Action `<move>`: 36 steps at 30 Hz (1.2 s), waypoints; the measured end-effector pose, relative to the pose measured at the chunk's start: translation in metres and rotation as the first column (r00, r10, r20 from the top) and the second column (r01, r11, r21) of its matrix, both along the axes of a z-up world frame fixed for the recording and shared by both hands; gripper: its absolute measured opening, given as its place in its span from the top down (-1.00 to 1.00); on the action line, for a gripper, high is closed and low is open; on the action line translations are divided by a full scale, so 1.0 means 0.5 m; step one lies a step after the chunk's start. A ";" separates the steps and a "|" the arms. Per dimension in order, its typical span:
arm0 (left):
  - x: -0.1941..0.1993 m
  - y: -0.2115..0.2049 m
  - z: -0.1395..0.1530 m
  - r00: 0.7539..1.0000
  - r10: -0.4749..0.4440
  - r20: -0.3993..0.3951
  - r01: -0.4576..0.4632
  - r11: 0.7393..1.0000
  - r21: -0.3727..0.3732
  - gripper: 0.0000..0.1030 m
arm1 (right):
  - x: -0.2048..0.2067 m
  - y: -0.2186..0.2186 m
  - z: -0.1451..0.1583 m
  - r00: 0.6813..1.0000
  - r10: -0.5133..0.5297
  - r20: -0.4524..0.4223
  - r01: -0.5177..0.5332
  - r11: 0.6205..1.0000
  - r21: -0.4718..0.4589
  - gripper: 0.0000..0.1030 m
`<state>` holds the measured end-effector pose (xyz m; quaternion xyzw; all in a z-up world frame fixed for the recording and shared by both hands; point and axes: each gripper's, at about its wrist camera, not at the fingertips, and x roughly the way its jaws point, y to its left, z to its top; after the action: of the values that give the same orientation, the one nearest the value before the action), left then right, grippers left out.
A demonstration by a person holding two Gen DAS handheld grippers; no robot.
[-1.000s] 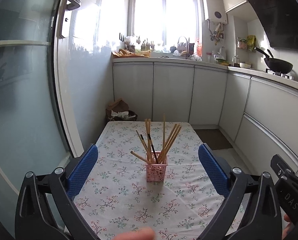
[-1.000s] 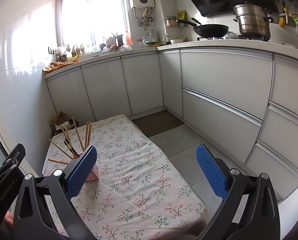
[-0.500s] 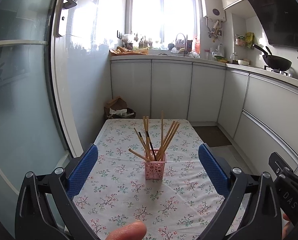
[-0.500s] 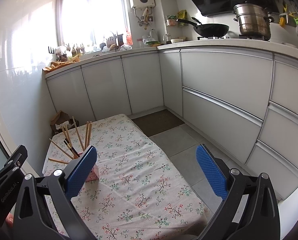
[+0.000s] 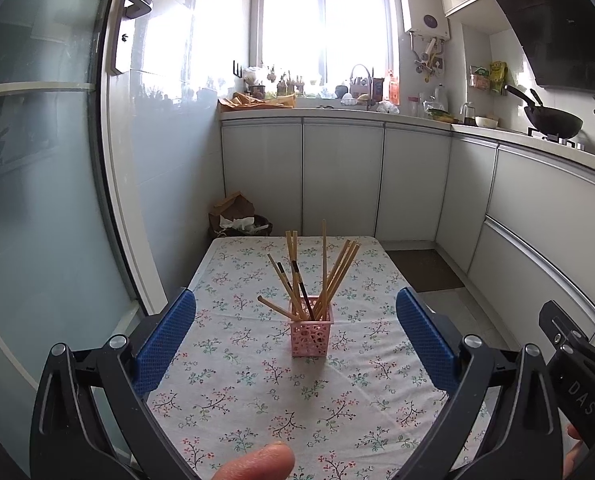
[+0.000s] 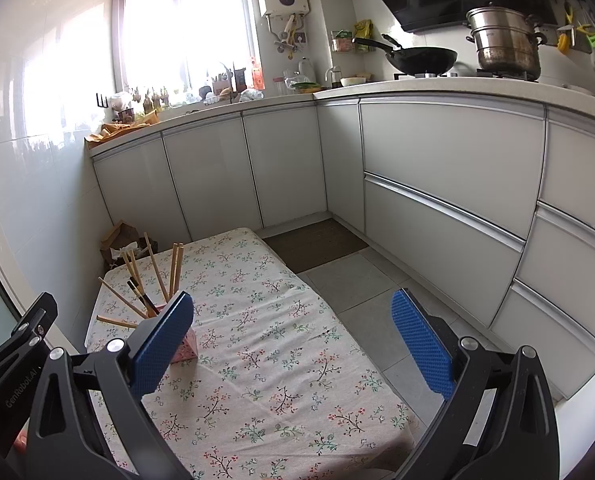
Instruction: Organize utensils
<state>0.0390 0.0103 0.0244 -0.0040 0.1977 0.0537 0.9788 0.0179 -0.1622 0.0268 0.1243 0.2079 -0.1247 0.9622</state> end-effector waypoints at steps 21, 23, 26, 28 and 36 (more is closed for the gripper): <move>-0.002 -0.001 0.001 1.000 -0.014 -0.001 0.014 1.000 0.001 -0.86 | -0.001 -0.001 0.002 1.000 0.001 -0.001 -0.001 1.000 0.000 -0.87; -0.001 -0.001 0.000 1.000 -0.020 -0.007 0.020 1.000 -0.002 -0.86 | -0.002 -0.001 0.002 1.000 0.002 -0.002 -0.002 1.000 -0.002 -0.87; 0.000 -0.001 -0.001 0.999 -0.033 -0.014 0.033 0.999 -0.009 -0.87 | -0.002 0.001 0.001 1.000 0.005 -0.005 -0.005 1.000 -0.001 -0.87; 0.000 0.001 -0.002 0.999 -0.039 -0.015 0.039 0.999 -0.020 -0.87 | -0.002 0.002 0.002 1.000 0.007 -0.008 -0.007 1.000 -0.002 -0.87; -0.004 0.007 0.002 1.000 -0.013 0.005 0.013 1.000 -0.013 -0.86 | 0.000 0.000 -0.001 1.000 0.006 -0.014 -0.006 1.000 0.011 -0.87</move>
<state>0.0369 0.0137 0.0253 -0.0093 0.1954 0.0462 0.9796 0.0179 -0.1623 0.0263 0.1280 0.2157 -0.1215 0.9604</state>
